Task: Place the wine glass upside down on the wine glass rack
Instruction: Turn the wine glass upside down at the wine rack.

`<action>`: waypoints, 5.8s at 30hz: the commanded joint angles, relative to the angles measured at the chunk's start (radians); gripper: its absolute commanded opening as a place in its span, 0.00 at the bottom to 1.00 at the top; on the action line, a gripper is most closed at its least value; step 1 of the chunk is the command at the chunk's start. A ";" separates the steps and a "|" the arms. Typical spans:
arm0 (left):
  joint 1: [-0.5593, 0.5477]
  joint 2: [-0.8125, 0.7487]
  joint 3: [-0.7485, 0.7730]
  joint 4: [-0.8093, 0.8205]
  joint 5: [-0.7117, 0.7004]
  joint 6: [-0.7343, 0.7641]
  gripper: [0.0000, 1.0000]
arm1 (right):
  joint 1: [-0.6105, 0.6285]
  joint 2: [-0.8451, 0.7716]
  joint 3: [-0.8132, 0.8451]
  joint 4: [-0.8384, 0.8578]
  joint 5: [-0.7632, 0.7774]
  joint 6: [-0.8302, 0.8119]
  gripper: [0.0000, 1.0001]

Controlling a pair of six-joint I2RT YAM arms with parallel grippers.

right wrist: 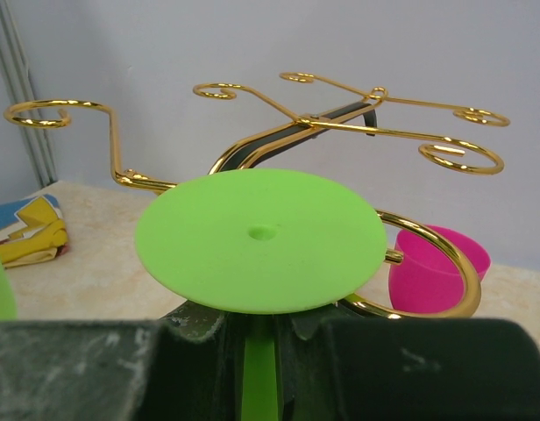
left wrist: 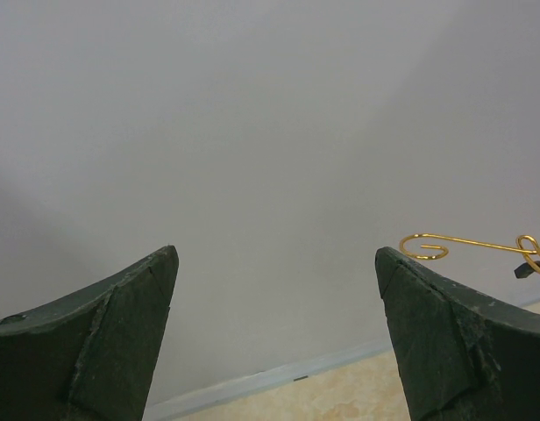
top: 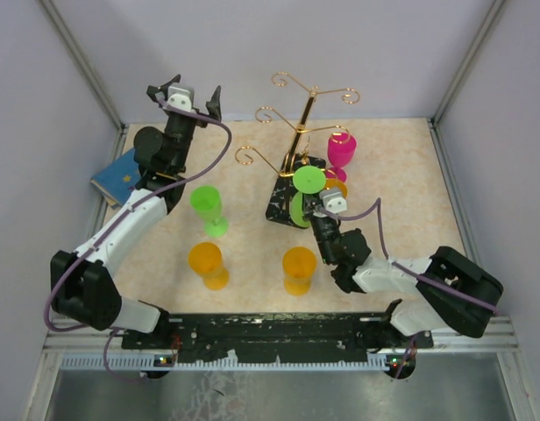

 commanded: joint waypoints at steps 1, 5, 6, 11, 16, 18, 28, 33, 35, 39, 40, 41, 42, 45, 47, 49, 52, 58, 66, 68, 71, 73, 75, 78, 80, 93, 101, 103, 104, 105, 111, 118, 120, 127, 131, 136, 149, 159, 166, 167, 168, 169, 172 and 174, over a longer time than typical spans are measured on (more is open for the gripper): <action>0.004 -0.024 -0.015 0.038 -0.012 0.000 0.99 | 0.000 0.010 0.020 0.035 -0.010 -0.004 0.08; 0.005 -0.028 -0.023 0.039 -0.017 0.008 0.99 | 0.001 0.003 0.033 -0.014 -0.039 0.012 0.04; 0.006 -0.028 -0.022 0.040 -0.019 0.009 0.99 | 0.000 -0.001 0.033 -0.020 -0.039 0.012 0.03; 0.005 -0.036 -0.027 0.034 -0.018 0.012 0.99 | 0.000 -0.045 0.037 -0.099 -0.088 0.017 0.02; 0.005 -0.039 -0.027 0.036 -0.020 0.012 0.99 | 0.000 -0.082 0.067 -0.225 -0.192 0.046 0.00; 0.006 -0.042 -0.030 0.037 -0.024 0.011 0.99 | 0.000 -0.096 0.072 -0.257 -0.228 0.056 0.00; 0.006 -0.061 -0.053 0.045 -0.045 0.011 0.99 | 0.000 -0.077 0.134 -0.340 -0.379 0.066 0.00; 0.006 -0.085 -0.074 0.049 -0.061 0.014 0.99 | 0.000 -0.008 0.198 -0.313 -0.415 0.083 0.00; 0.005 -0.098 -0.085 0.051 -0.063 0.022 0.99 | 0.000 0.023 0.242 -0.323 -0.425 0.101 0.00; 0.005 -0.123 -0.107 0.051 -0.076 0.032 0.99 | 0.000 0.081 0.302 -0.300 -0.441 0.128 0.00; 0.005 -0.129 -0.111 0.051 -0.076 0.032 0.99 | 0.000 0.095 0.309 -0.288 -0.441 0.133 0.00; 0.005 -0.133 -0.116 0.051 -0.076 0.032 0.99 | 0.000 0.108 0.314 -0.275 -0.440 0.136 0.00; 0.006 -0.139 -0.121 0.051 -0.075 0.033 0.99 | 0.000 0.119 0.319 -0.261 -0.438 0.138 0.00; 0.005 -0.148 -0.129 0.047 -0.074 0.036 0.99 | 0.000 0.156 0.337 -0.233 -0.423 0.140 0.00; 0.005 -0.154 -0.134 0.046 -0.076 0.037 0.99 | 0.001 0.177 0.345 -0.211 -0.409 0.140 0.00; 0.006 -0.158 -0.140 0.047 -0.075 0.030 0.99 | 0.000 0.201 0.355 -0.180 -0.398 0.139 0.00; 0.005 -0.163 -0.152 0.046 -0.071 0.029 0.99 | 0.000 0.225 0.375 -0.151 -0.388 0.138 0.01; 0.005 -0.173 -0.169 0.049 -0.076 0.038 0.99 | 0.002 0.227 0.373 -0.122 -0.395 0.135 0.01; 0.005 -0.172 -0.174 0.060 -0.077 0.057 0.99 | 0.012 0.206 0.354 -0.145 -0.388 0.135 0.01; 0.005 -0.170 -0.173 0.061 -0.076 0.064 0.99 | 0.022 0.191 0.339 -0.167 -0.381 0.123 0.01; 0.007 -0.167 -0.173 0.062 -0.079 0.064 0.99 | 0.030 0.172 0.311 -0.170 -0.365 0.114 0.01; 0.007 -0.166 -0.173 0.062 -0.077 0.064 0.99 | 0.034 0.156 0.300 -0.179 -0.348 0.109 0.01; 0.006 -0.163 -0.172 0.062 -0.076 0.065 0.99 | 0.036 0.138 0.287 -0.186 -0.334 0.104 0.01; 0.007 -0.158 -0.167 0.060 -0.076 0.069 0.99 | 0.043 0.117 0.276 -0.191 -0.318 0.091 0.01; 0.007 -0.156 -0.164 0.059 -0.075 0.070 0.99 | 0.045 0.114 0.277 -0.180 -0.309 0.083 0.01; 0.007 -0.160 -0.161 0.059 -0.081 0.085 0.99 | 0.044 0.209 0.373 -0.129 -0.309 0.072 0.01; 0.011 -0.176 -0.176 0.061 -0.090 0.102 0.99 | 0.044 0.279 0.445 -0.102 -0.290 0.077 0.01; 0.013 -0.179 -0.180 0.060 -0.090 0.102 0.99 | 0.042 0.294 0.462 -0.102 -0.281 0.083 0.02; 0.013 -0.182 -0.182 0.060 -0.090 0.101 0.99 | 0.041 0.302 0.469 -0.099 -0.279 0.089 0.01; 0.013 -0.187 -0.186 0.061 -0.089 0.099 0.99 | 0.039 0.307 0.477 -0.095 -0.274 0.096 0.01; 0.015 -0.195 -0.197 0.059 -0.091 0.098 0.99 | 0.031 0.364 0.519 -0.095 -0.225 0.115 0.01; 0.016 -0.193 -0.197 0.057 -0.086 0.101 0.99 | 0.027 0.388 0.539 -0.096 -0.157 0.116 0.02; 0.016 -0.192 -0.198 0.057 -0.086 0.101 0.99 | 0.026 0.389 0.541 -0.091 -0.128 0.114 0.03; 0.018 -0.185 -0.195 0.056 -0.083 0.101 0.99 | 0.021 0.381 0.533 -0.085 -0.085 0.128 0.09; 0.017 -0.181 -0.193 0.056 -0.080 0.099 0.99 | 0.018 0.380 0.537 -0.085 -0.076 0.132 0.09; 0.017 -0.181 -0.193 0.053 -0.077 0.099 0.99 | 0.014 0.378 0.552 -0.085 -0.067 0.130 0.09; 0.018 -0.193 -0.206 0.045 -0.077 0.091 0.99 | 0.005 0.404 0.609 -0.138 -0.066 0.144 0.09; 0.017 -0.195 -0.215 0.047 -0.083 0.096 0.99 | 0.004 0.433 0.641 -0.165 -0.105 0.143 0.20; 0.017 -0.198 -0.219 0.054 -0.088 0.102 0.99 | 0.003 0.451 0.653 -0.175 -0.135 0.143 0.25; 0.019 -0.199 -0.221 0.054 -0.089 0.103 0.99 | 0.003 0.454 0.655 -0.175 -0.138 0.140 0.25; 0.018 -0.200 -0.222 0.055 -0.090 0.103 0.99 | 0.003 0.455 0.659 -0.175 -0.139 0.138 0.25; 0.018 -0.201 -0.223 0.056 -0.091 0.104 0.99 | 0.003 0.458 0.663 -0.176 -0.141 0.137 0.25; 0.019 -0.201 -0.223 0.059 -0.096 0.106 0.99 | 0.003 0.464 0.673 -0.180 -0.151 0.132 0.28; 0.019 -0.200 -0.223 0.062 -0.095 0.109 0.99 | 0.003 0.469 0.679 -0.181 -0.160 0.130 0.30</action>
